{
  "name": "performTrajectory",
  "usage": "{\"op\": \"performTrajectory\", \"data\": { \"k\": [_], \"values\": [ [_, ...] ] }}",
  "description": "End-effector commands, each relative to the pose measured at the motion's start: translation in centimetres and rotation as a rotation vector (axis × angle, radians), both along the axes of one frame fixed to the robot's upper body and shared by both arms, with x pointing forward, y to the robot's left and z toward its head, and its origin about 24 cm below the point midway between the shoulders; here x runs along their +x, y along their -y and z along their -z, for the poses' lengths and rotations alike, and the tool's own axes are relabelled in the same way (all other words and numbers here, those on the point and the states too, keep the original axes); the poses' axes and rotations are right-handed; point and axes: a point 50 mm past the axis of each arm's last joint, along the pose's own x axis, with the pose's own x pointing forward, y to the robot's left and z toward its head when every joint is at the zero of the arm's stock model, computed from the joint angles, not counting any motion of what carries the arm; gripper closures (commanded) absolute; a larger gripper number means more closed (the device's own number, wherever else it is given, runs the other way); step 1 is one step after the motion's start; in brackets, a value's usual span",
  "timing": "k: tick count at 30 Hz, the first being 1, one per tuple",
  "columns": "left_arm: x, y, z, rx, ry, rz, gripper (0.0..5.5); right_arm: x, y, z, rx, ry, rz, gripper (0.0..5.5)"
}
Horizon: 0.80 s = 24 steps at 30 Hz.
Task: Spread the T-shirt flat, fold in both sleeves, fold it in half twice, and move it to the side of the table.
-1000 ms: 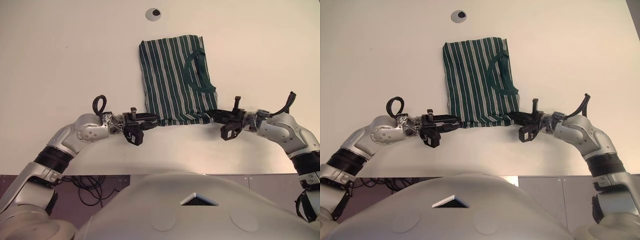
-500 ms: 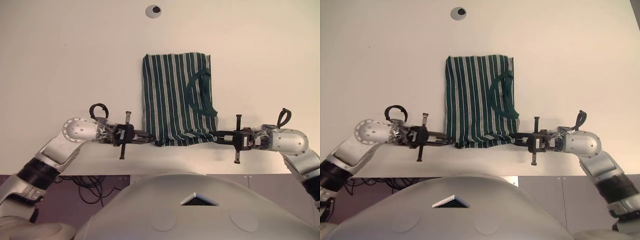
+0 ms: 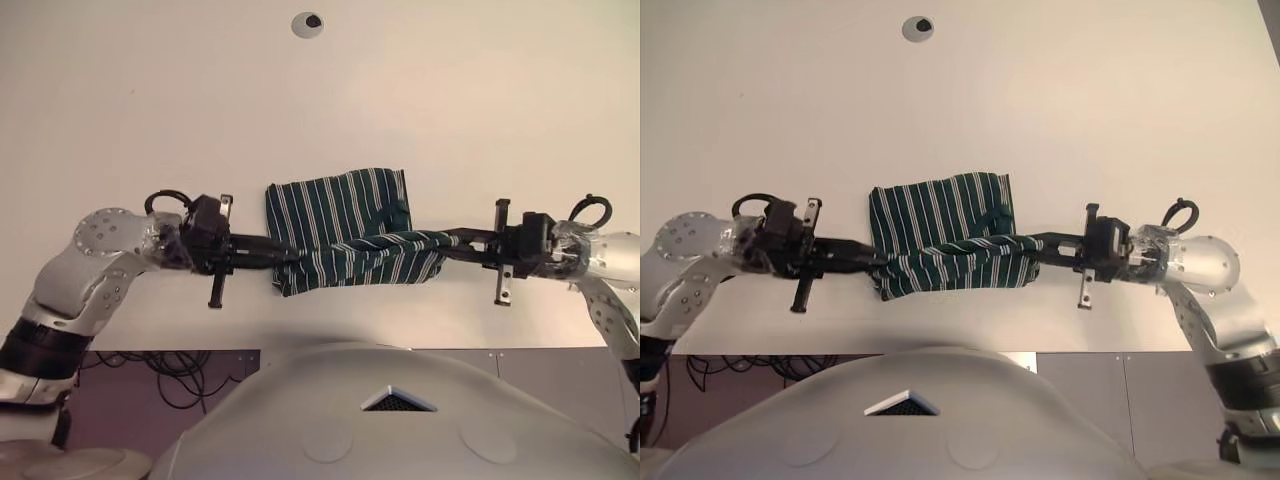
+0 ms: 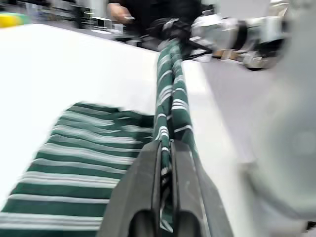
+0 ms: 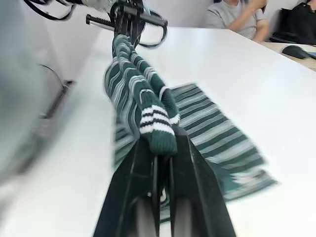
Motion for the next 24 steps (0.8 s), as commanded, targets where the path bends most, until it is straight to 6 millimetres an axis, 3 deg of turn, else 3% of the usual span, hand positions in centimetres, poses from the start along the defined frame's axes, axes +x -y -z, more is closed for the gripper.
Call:
{"op": "performTrajectory", "data": {
  "k": [1,5,9,13,15,20,22,24],
  "values": [
    [2.0,-1.5,1.8,0.114,0.056,-0.130,5.46,2.4,0.0,0.4,-0.064,0.068,0.105,5.49],
    [2.7,-2.6,3.9,0.228,0.051,-0.193,5.46,4.0,-0.6,1.7,-0.156,0.104,0.116,5.49],
    [3.5,-2.8,4.3,0.273,0.054,-0.218,5.47,5.7,-1.1,2.9,-0.199,0.126,0.182,5.49],
    [4.2,-3.0,3.8,0.288,0.075,-0.263,5.47,8.1,-0.9,3.5,-0.214,0.177,0.341,4.64],
    [4.7,-3.3,3.5,0.269,0.075,-0.314,5.03,8.8,-0.8,3.8,-0.221,0.185,0.400,4.32],
    [5.7,-4.1,4.3,0.255,-0.008,-0.548,4.32,8.5,-2.0,3.9,-0.155,0.207,0.420,3.56],
    [6.2,-4.7,5.2,0.285,-0.070,-0.693,3.97,8.0,-3.5,3.3,-0.080,0.237,0.386,3.17],
    [6.2,-5.1,5.9,0.282,-0.111,-0.786,3.73,6.8,-6.3,2.5,0.007,0.269,0.309,2.89]
  ]
}}
